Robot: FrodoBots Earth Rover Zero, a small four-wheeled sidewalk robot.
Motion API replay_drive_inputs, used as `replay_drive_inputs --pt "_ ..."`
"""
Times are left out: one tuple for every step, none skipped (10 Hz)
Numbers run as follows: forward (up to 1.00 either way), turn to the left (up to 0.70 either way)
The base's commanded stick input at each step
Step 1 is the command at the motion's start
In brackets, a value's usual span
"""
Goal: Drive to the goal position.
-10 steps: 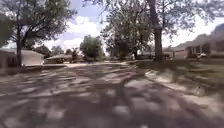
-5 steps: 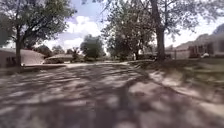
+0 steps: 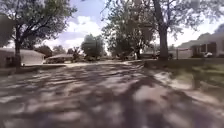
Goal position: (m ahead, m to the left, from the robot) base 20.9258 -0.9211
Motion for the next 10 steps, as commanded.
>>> replay_drive_inputs --pt "0.70 0.00" --pt "0.70 0.00" --pt "0.70 0.00" --pt "0.70 0.00" --pt "0.70 0.00" --pt "0.70 0.00" --pt "0.70 0.00" --pt "0.70 0.00" --pt "0.70 0.00" --pt "0.70 0.00"
